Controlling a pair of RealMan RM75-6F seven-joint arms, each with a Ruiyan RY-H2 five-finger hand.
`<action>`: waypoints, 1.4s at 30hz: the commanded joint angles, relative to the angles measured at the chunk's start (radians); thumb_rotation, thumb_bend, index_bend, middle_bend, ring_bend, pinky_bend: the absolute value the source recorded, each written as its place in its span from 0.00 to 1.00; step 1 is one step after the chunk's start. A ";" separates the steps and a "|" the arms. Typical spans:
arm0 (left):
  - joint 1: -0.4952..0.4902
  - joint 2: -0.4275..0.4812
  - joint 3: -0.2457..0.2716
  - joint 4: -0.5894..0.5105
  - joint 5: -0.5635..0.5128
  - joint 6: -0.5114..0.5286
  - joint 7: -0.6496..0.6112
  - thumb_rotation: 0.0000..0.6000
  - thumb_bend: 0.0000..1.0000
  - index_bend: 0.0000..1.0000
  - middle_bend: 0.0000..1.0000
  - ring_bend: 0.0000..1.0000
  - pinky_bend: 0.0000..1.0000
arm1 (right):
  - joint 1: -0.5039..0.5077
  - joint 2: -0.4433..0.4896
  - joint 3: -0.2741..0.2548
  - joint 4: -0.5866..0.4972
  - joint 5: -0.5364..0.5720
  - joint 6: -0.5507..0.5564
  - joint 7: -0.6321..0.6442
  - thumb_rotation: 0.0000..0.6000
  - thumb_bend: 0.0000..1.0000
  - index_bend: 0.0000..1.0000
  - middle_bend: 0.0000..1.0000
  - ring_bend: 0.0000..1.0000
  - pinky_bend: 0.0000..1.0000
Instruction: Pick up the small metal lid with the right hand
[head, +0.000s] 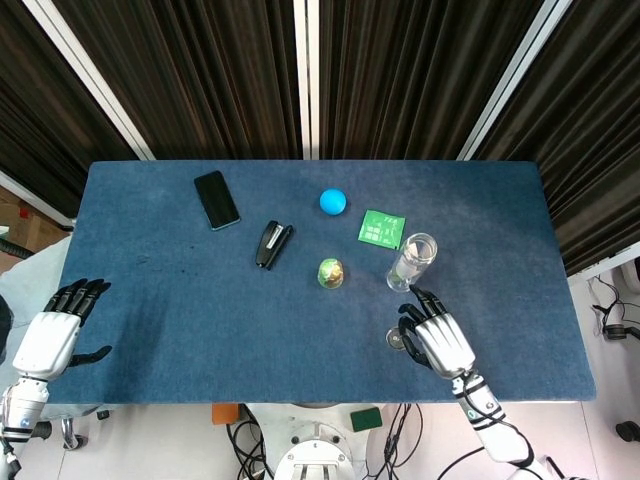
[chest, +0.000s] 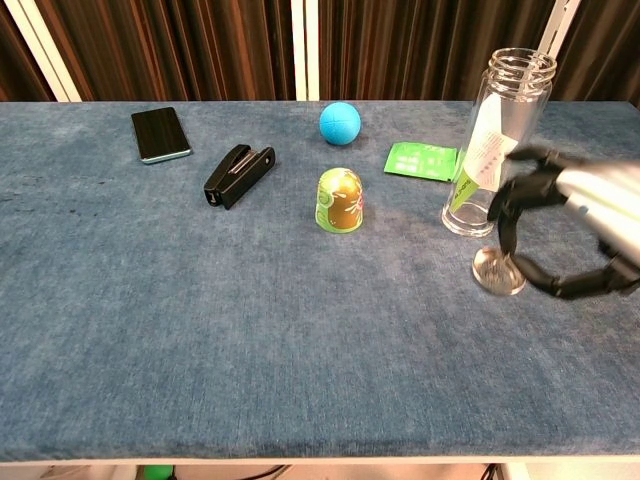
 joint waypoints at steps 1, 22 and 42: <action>0.000 0.000 0.000 0.000 0.001 0.001 0.000 1.00 0.00 0.11 0.10 0.06 0.14 | 0.002 0.089 0.007 -0.131 -0.088 0.068 -0.021 1.00 0.47 0.67 0.33 0.06 0.18; -0.002 -0.014 0.001 0.028 0.000 -0.003 -0.036 1.00 0.00 0.11 0.10 0.06 0.14 | 0.170 0.275 0.384 -0.349 0.377 -0.071 -0.363 1.00 0.50 0.70 0.32 0.07 0.19; 0.000 -0.016 -0.001 0.039 -0.004 -0.002 -0.044 1.00 0.00 0.11 0.10 0.06 0.14 | 0.286 0.294 0.381 -0.351 0.690 -0.159 -0.395 1.00 0.51 0.70 0.32 0.07 0.19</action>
